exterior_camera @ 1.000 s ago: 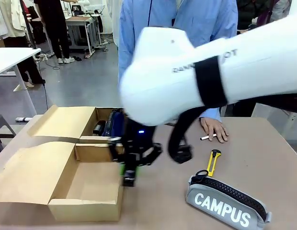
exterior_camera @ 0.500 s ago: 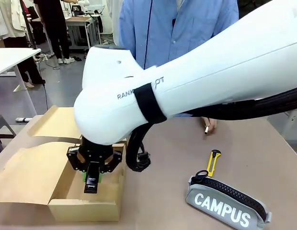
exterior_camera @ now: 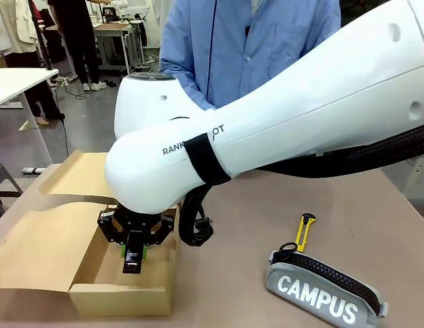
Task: Place items inside the box.
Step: Pick up a Pencil pouch or Stapler and place it inside the Mailer Box closest to the robot.
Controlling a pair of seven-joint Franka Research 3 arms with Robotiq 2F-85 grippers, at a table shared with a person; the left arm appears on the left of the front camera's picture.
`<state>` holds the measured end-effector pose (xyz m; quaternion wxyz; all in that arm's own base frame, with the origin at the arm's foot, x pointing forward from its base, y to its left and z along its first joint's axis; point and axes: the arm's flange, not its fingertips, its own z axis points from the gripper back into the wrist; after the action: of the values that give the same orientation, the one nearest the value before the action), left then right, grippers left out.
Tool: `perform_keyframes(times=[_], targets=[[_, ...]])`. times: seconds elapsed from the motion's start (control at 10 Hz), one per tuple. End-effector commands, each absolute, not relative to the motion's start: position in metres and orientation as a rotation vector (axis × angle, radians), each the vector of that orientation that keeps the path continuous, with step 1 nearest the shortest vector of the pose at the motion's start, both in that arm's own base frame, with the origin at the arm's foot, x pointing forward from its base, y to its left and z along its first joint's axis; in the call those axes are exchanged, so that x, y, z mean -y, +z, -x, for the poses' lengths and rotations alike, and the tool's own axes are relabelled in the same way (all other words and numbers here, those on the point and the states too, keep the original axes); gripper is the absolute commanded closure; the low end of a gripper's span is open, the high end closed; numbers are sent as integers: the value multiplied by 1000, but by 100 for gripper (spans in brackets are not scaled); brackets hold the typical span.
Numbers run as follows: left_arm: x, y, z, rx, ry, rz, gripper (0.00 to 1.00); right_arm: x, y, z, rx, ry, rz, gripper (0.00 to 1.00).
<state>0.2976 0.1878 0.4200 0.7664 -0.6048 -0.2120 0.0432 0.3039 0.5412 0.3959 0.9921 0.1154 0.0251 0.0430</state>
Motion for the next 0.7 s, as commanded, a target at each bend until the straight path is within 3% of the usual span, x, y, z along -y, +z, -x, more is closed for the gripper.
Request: perform_keyframes(times=[0.0,0.5,0.6], targets=[[-187,422,-297,481,77,1326,0,-560,385,-319,-18,29,-278,63],[-187,422,-297,481,77,1326,0,-560,365,-325,-5,-49,-35,63],[-187,422,-297,481,77,1326,0,-562,363,-325,-15,-26,-20,8]])
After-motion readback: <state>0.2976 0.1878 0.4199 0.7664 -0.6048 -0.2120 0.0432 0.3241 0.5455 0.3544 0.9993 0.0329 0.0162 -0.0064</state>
